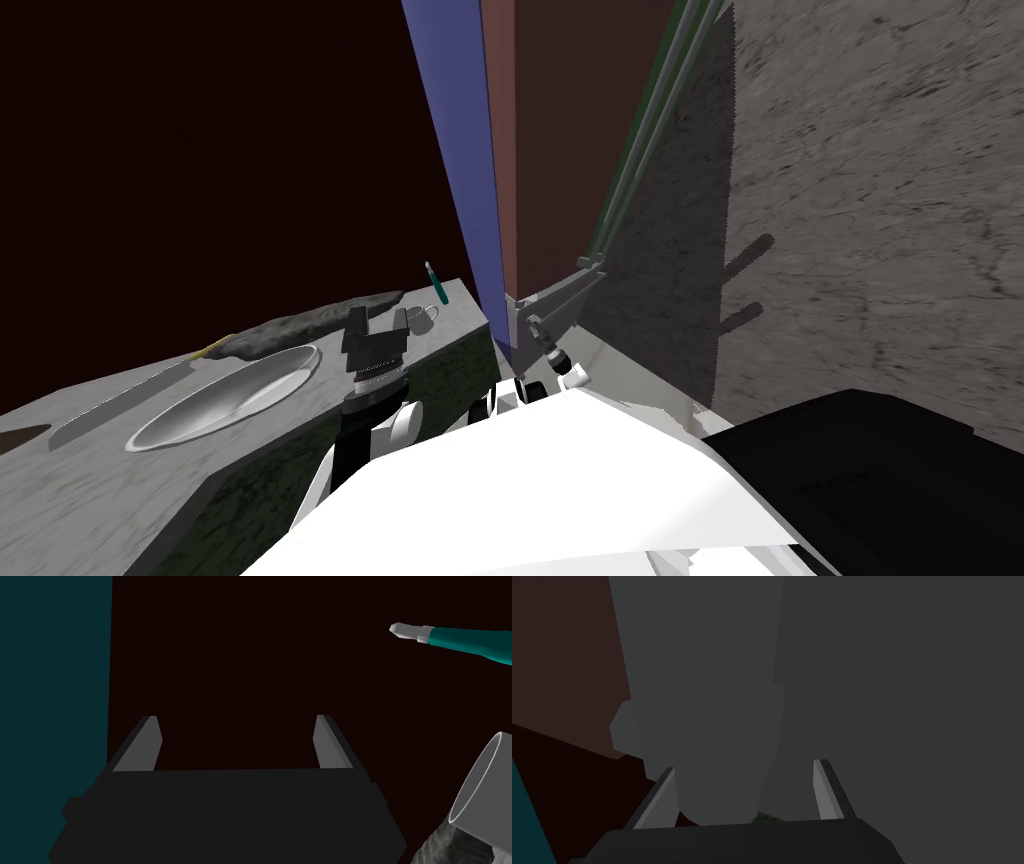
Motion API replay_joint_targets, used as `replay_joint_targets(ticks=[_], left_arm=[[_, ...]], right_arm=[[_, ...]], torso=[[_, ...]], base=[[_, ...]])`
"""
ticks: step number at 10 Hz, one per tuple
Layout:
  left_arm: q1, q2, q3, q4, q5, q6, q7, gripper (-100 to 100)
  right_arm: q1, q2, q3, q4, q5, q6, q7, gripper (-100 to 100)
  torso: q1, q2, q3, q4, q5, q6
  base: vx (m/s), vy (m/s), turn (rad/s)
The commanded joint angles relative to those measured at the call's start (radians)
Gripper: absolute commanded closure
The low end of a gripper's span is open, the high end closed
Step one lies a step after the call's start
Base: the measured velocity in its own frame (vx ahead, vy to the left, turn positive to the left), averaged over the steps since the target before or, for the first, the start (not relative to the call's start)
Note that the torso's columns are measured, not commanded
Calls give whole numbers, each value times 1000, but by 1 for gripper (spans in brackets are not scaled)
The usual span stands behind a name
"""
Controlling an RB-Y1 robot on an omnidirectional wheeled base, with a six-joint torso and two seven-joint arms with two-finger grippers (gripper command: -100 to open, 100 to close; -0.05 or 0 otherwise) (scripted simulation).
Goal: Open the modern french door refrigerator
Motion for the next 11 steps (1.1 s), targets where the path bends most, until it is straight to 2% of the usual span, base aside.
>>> replay_joint_targets(ticks=[1, 5, 6, 11], left_arm=[[0, 0, 0, 0, 0, 0, 0, 0], [0, 0, 0, 0, 0, 0, 0, 0], [0, 0, 0, 0, 0, 0, 0, 0], [0, 0, 0, 0, 0, 0, 0, 0]], right_arm=[[10, 8, 0, 4, -5, 24, 17, 100], [0, -8, 7, -20, 21, -29, -35, 100], [-8, -7, 6, -19, 14, -11, -25, 100], [11, -29, 10, -29, 19, -21, -59, 100]], torso=[[-1, -4, -1, -5, -3, -1], [-1, -1, 0, -2, -1, 1], [-2, -4, -2, -2, -1, 1], [-3, -2, -1, -1, -1, 1]], base=[[-10, -28, 0], [-157, -42, -28], [-82, -25, -9], [-168, -65, -23]])
